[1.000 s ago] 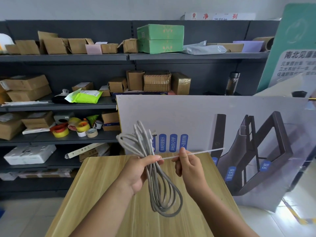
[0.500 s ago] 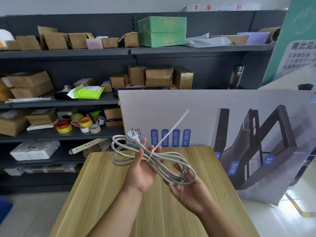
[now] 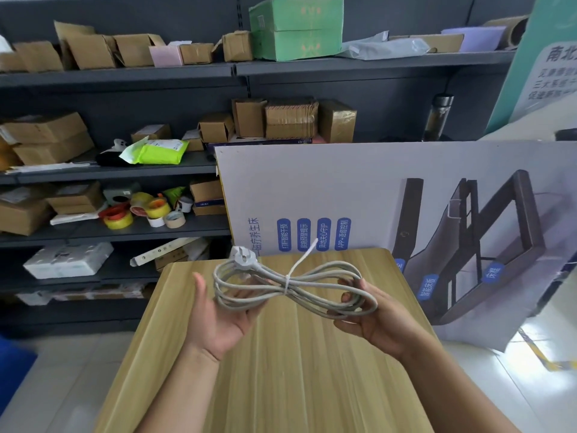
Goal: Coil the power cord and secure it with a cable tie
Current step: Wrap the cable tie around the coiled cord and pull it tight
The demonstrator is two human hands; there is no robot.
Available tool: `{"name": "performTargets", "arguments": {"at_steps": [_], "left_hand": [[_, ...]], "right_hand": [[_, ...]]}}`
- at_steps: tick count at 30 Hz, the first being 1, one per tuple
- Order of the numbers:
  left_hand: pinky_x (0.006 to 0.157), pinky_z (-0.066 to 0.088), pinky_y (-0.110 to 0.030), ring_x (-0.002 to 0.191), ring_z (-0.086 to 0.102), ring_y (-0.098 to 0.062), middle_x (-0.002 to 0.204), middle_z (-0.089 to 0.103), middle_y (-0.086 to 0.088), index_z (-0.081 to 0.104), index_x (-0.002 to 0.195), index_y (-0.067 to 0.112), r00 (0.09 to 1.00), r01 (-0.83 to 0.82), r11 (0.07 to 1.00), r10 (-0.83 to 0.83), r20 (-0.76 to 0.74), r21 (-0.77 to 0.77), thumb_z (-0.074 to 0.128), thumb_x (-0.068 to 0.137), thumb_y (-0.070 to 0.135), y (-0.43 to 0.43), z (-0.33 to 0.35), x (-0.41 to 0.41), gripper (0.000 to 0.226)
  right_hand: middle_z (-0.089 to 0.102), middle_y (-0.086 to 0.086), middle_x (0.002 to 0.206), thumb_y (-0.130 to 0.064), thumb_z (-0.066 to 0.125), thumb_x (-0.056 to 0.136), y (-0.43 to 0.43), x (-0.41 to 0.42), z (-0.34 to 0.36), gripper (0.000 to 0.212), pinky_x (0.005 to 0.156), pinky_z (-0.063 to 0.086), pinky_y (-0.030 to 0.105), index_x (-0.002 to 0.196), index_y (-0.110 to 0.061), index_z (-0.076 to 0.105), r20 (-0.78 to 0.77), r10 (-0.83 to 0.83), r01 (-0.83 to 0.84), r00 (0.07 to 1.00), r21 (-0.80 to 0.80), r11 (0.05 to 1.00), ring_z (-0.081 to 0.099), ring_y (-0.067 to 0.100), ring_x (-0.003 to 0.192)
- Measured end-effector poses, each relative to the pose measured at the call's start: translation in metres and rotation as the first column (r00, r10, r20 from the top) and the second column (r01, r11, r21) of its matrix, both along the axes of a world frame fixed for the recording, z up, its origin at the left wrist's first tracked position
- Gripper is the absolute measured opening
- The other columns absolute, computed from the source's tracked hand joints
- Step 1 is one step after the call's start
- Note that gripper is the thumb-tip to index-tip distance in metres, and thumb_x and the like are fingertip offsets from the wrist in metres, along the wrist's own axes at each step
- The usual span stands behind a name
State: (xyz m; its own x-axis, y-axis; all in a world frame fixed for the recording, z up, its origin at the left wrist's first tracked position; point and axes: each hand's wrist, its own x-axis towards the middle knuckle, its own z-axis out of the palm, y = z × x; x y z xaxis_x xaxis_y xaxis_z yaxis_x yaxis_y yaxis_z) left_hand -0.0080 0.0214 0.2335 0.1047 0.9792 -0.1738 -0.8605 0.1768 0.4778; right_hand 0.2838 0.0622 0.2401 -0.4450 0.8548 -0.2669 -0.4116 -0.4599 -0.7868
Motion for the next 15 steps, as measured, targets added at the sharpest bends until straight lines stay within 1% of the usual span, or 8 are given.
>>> {"name": "performTargets", "arguments": {"at_steps": [2,3,6,8,9,10,12,15], "left_hand": [[0.081,0.06,-0.05,0.105,0.067,-0.044,0.122,0.064,-0.028,0.055,0.134,0.003,0.998,0.029,0.996,-0.033,-0.053,-0.086,0.059,0.08,0.065,-0.005,-0.01,-0.002,0.082],[0.081,0.06,-0.05,0.107,0.066,-0.044,0.123,0.065,-0.028,0.058,0.132,0.006,0.995,0.052,0.993,-0.061,-0.077,-0.106,0.069,0.075,0.059,-0.008,-0.015,-0.004,0.078],[0.09,0.055,-0.054,0.115,0.063,-0.042,0.124,0.066,-0.026,0.07,0.119,0.01,0.983,0.074,0.985,-0.098,-0.155,-0.156,0.093,0.053,0.046,-0.017,-0.029,-0.01,0.079],[0.078,0.06,-0.052,0.102,0.071,-0.036,0.112,0.072,-0.021,0.075,0.108,0.009,0.98,0.04,0.978,-0.079,-0.185,-0.206,0.098,0.042,0.038,-0.017,-0.039,-0.013,0.075],[0.074,0.061,-0.05,0.096,0.073,-0.034,0.108,0.074,-0.019,0.075,0.107,0.01,0.978,0.023,0.973,-0.069,-0.195,-0.228,0.097,0.046,0.034,-0.017,-0.041,-0.013,0.069],[0.072,0.062,-0.048,0.093,0.074,-0.033,0.106,0.074,-0.018,0.073,0.109,0.01,0.978,0.003,0.968,-0.056,-0.202,-0.252,0.091,0.057,0.032,-0.017,-0.044,-0.014,0.058],[0.071,0.062,-0.046,0.09,0.075,-0.03,0.105,0.074,-0.015,0.068,0.114,0.011,0.977,-0.027,0.952,-0.039,-0.208,-0.305,0.069,0.077,0.028,-0.016,-0.051,-0.016,0.04],[0.073,0.06,-0.039,0.083,0.074,-0.02,0.1,0.074,-0.008,0.065,0.119,0.014,0.947,-0.036,0.931,-0.085,-0.31,-0.363,0.063,0.081,0.021,-0.011,-0.064,-0.021,0.038]], "right_hand": [[0.066,0.013,0.086,-0.033,0.045,0.097,0.001,0.005,-0.008,0.039,0.091,0.05,0.057,0.119,-0.006,0.062,0.076,-0.006,0.005,0.997,0.01,1.0,0.066,0.043,0.094],[0.065,0.014,0.089,-0.033,0.046,0.096,0.0,0.007,-0.011,0.039,0.093,0.048,0.059,0.121,-0.007,0.062,0.103,-0.001,0.001,0.995,0.005,1.0,0.065,0.043,0.095],[0.064,0.013,0.088,-0.032,0.051,0.091,-0.001,0.009,-0.024,0.037,0.097,0.044,0.062,0.117,-0.009,0.064,0.134,0.023,-0.018,0.991,-0.034,0.999,0.068,0.037,0.088],[0.064,0.011,0.087,-0.03,0.051,0.091,-0.002,0.008,-0.035,0.035,0.098,0.044,0.062,0.116,-0.01,0.065,0.137,0.035,-0.026,0.99,-0.067,0.997,0.069,0.035,0.085],[0.064,0.012,0.088,-0.03,0.05,0.093,-0.002,0.008,-0.04,0.035,0.097,0.045,0.061,0.118,-0.01,0.064,0.141,0.041,-0.029,0.989,-0.082,0.996,0.068,0.036,0.088],[0.065,0.012,0.091,-0.029,0.048,0.096,-0.002,0.007,-0.045,0.034,0.095,0.047,0.059,0.119,-0.01,0.064,0.145,0.042,-0.028,0.989,-0.098,0.995,0.067,0.038,0.091],[0.064,0.014,0.096,-0.03,0.046,0.099,-0.002,0.006,-0.055,0.034,0.092,0.05,0.056,0.121,-0.012,0.064,0.15,0.038,-0.019,0.988,-0.122,0.992,0.064,0.039,0.096],[0.066,0.013,0.096,-0.029,0.046,0.1,0.0,0.005,-0.069,0.032,0.09,0.052,0.055,0.119,-0.013,0.066,0.177,0.03,-0.002,0.984,-0.153,0.988,0.065,0.04,0.096]]}}
